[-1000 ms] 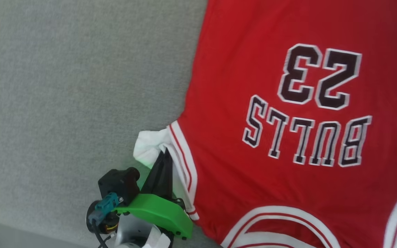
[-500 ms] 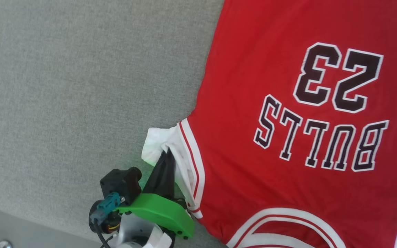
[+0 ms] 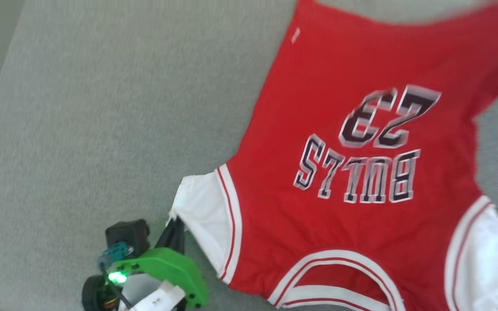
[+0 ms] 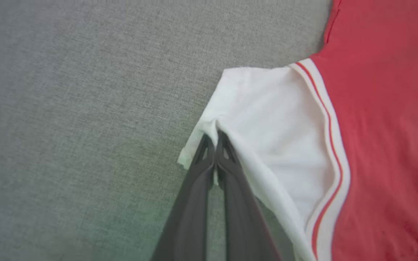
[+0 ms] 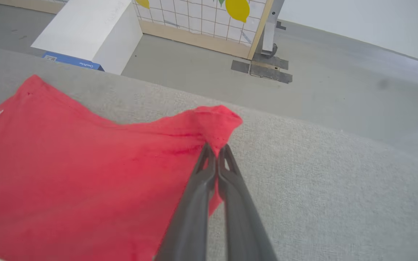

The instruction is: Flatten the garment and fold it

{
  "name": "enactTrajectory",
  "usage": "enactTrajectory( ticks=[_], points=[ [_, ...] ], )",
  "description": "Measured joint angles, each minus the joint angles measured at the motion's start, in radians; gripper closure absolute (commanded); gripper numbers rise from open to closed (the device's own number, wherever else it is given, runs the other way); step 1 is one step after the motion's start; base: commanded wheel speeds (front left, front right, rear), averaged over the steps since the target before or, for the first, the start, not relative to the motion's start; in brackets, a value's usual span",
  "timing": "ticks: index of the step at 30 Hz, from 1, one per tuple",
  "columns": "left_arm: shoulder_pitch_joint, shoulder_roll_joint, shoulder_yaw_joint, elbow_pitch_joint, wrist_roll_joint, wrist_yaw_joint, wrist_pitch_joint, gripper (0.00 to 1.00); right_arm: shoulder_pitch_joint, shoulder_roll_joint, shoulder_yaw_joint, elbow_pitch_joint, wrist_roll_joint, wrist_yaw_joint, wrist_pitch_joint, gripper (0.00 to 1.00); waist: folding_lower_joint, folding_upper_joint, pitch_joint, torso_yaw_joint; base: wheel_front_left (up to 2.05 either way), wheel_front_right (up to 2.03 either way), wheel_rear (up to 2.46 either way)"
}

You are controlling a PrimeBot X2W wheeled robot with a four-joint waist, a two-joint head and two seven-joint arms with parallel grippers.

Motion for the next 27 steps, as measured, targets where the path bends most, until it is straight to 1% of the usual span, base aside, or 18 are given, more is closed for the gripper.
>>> enactTrajectory(
  ticks=[4, 8, 12, 14, 16, 19, 21, 24, 25, 26, 27],
  points=[
    [0.028, 0.023, 0.02, 0.005, -0.014, 0.001, 0.021, 1.0, 0.228, -0.025, -0.011, -0.141, 0.065, 0.0, 0.047, 1.0, -0.0001, 0.0, -0.077, -0.041, 0.0, 0.0, 0.0],
    [0.051, 0.038, 0.03, 0.002, -0.022, 0.01, 0.041, 1.0, 0.488, -0.013, -0.048, -0.268, 0.102, 0.0, 0.125, 1.0, -0.0001, 0.0, -0.147, -0.088, 0.0, 0.0, 0.0],
    [0.075, 0.049, 0.037, 0.004, -0.03, 0.013, 0.05, 1.0, 0.729, 0.051, -0.066, -0.359, 0.142, 0.0, 0.206, 1.0, -0.0001, 0.0, -0.208, -0.135, 0.0, 0.0, 0.0],
    [0.084, 0.05, 0.037, 0.006, -0.035, 0.013, 0.051, 1.0, 0.814, 0.093, -0.081, -0.375, 0.152, 0.0, 0.221, 1.0, -0.0001, 0.0, -0.234, -0.156, 0.0, 0.0, 0.0],
    [0.089, 0.051, 0.036, 0.012, -0.05, 0.013, 0.051, 1.0, 0.904, 0.129, -0.084, -0.389, 0.137, 0.0, 0.24, 1.0, -0.0002, -0.0001, -0.262, -0.177, 0.0, 0.0, 0.0],
    [0.092, 0.051, 0.04, 0.025, -0.063, 0.009, 0.05, 1.0, 0.989, 0.191, -0.058, -0.386, 0.135, 0.0, 0.274, 1.0, -0.0001, 0.0, -0.293, -0.199, 0.0, 0.0, 0.0],
    [0.096, 0.051, 0.042, 0.036, -0.067, 0.008, 0.05, 1.0, 1.026, 0.219, -0.039, -0.38, 0.131, 0.0, 0.291, 1.0, -0.0001, 0.0, -0.309, -0.211, 0.0, 0.0, 0.0],
    [0.102, 0.051, 0.044, 0.046, -0.074, 0.007, 0.049, 1.0, 1.048, 0.252, -0.055, -0.372, 0.13, 0.0, 0.282, 1.0, -0.0002, 0.0, -0.332, -0.221, 0.0, 0.0, 0.0],
    [0.104, 0.051, 0.045, 0.048, -0.075, 0.007, 0.049, 1.0, 1.047, 0.268, -0.074, -0.369, 0.129, 0.0, 0.267, 0.75, -0.0002, 0.0, -0.339, -0.223, 0.0, 0.0, 0.0],
    [0.106, 0.051, 0.046, 0.051, -0.076, 0.007, 0.046, 1.0, 1.047, 0.279, -0.087, -0.371, 0.129, 0.0, 0.246, 0.59, -0.0001, 0.0, -0.345, -0.226, 0.0, 0.0, 0.0],
    [0.107, 0.051, 0.047, 0.053, -0.078, 0.007, 0.046, 1.0, 1.047, 0.285, -0.097, -0.376, 0.13, 0.0, 0.221, 0.0, -0.0002, 0.0, -0.349, -0.227, 0.0, 0.0, 0.0]
  ],
)
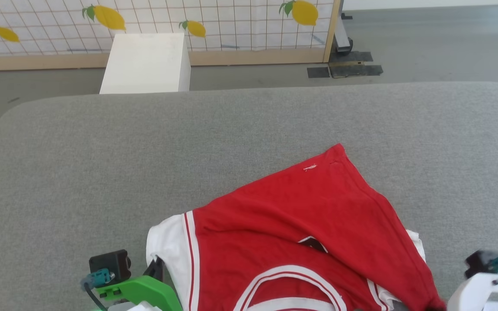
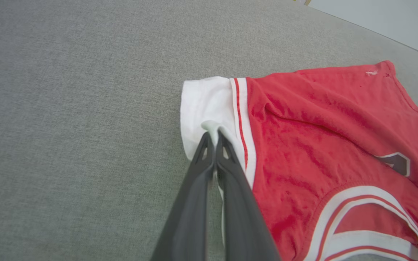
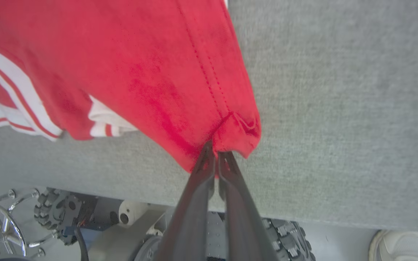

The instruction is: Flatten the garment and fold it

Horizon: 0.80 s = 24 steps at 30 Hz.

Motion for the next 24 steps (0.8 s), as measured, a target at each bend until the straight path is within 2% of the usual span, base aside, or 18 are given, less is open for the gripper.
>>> enactTrajectory(
  ticks=[3, 6, 11, 18, 24],
  points=[
    [0.004, 0.0, 0.004, 0.006, -0.003, 0.0, -0.005, 1.0, -0.027, 0.023, -0.045, -0.036, 0.023, 0.0, -0.135, 0.0, 0.0, 0.0, -0.012, -0.004, 0.0, 0.0, 0.0],
    [0.004, 0.001, 0.005, 0.007, -0.003, 0.0, -0.006, 1.0, -0.105, 0.027, -0.072, -0.087, 0.05, 0.0, -0.331, 0.0, 0.0, 0.0, -0.016, -0.006, 0.0, 0.0, 0.0],
    [0.003, 0.002, 0.004, 0.005, -0.003, 0.0, -0.006, 1.0, -0.22, 0.001, -0.039, -0.082, 0.075, 0.0, -0.544, 0.0, 0.0, 0.0, -0.007, -0.005, 0.0, 0.0, 0.0],
    [-0.015, 0.002, -0.016, -0.008, 0.007, -0.002, -0.006, 1.0, -0.446, -0.06, 0.066, 0.089, 0.072, 0.0, -0.622, 0.0, 0.0001, 0.0, 0.039, 0.016, 0.0, 0.0, 0.0],
    [-0.06, -0.003, -0.036, -0.025, 0.025, -0.001, -0.004, 1.0, -0.662, -0.114, 0.187, 0.271, 0.03, 0.0, -0.551, 0.0, 0.0001, 0.0, 0.095, 0.063, 0.0, 0.0, 0.0]
  ],
)
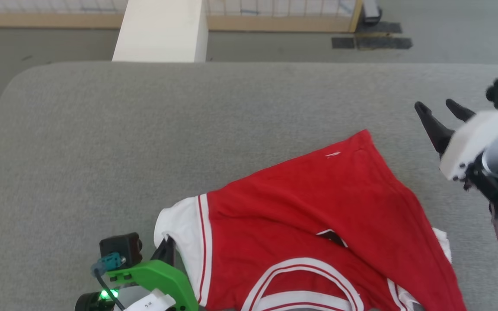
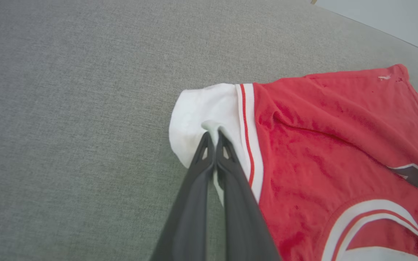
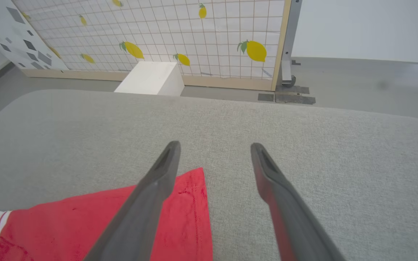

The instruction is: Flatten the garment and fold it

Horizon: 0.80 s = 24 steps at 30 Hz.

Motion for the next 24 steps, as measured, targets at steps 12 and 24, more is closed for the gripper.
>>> enactTrajectory(
  ticks=[12, 24],
  points=[
    [-0.049, -0.045, -0.04, 0.007, 0.008, 0.003, -0.022, 1.0, -0.235, -0.076, 0.234, 0.216, -0.134, 0.0, 0.403, 0.0, 0.0001, 0.0, 0.131, 0.112, 0.0, 0.0, 0.0],
    [-0.069, -0.07, -0.051, 0.038, 0.008, 0.002, -0.045, 1.0, -0.266, -0.127, 0.336, 0.238, -0.103, 0.0, 0.474, 0.87, 0.0001, 0.0, 0.207, 0.169, 0.0, 0.0, 0.0]
  ],
)
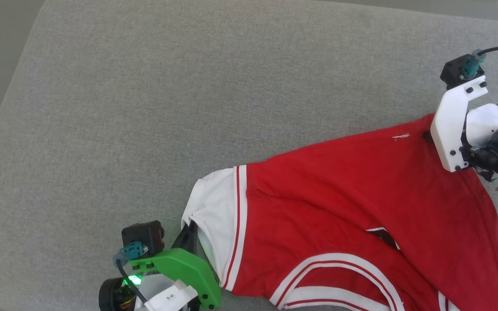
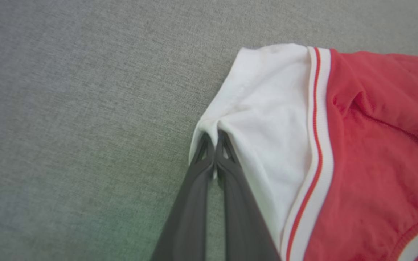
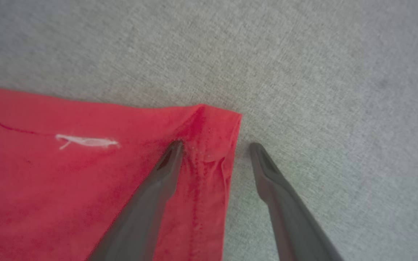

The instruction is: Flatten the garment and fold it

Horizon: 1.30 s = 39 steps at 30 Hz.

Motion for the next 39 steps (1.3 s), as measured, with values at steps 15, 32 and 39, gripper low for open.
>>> enactTrajectory(
  ticks=[15, 32, 39],
  points=[
    [0.012, 0.04, 0.032, 0.006, -0.012, 0.0, 0.012, 1.0, 0.206, 0.026, -0.24, -0.186, 0.21, 0.0, -0.278, 1.0, 0.0, 0.0, -0.123, -0.067, 0.0, 0.0, 0.0],
    [0.112, 0.021, 0.093, -0.006, -0.161, -0.052, -0.014, 1.0, 0.908, 0.192, -0.499, -0.597, 0.272, 0.0, -0.016, 1.0, -0.0001, 0.0, -0.29, -0.212, 0.0, 0.0, 0.0],
    [0.002, 0.035, 0.114, 0.01, -0.218, -0.147, 0.01, 1.0, 0.825, 0.184, -0.493, -0.635, 0.325, 0.0, 0.105, 1.0, -0.0001, 0.0, -0.296, -0.236, 0.0, 0.0, 0.0]
  ],
)
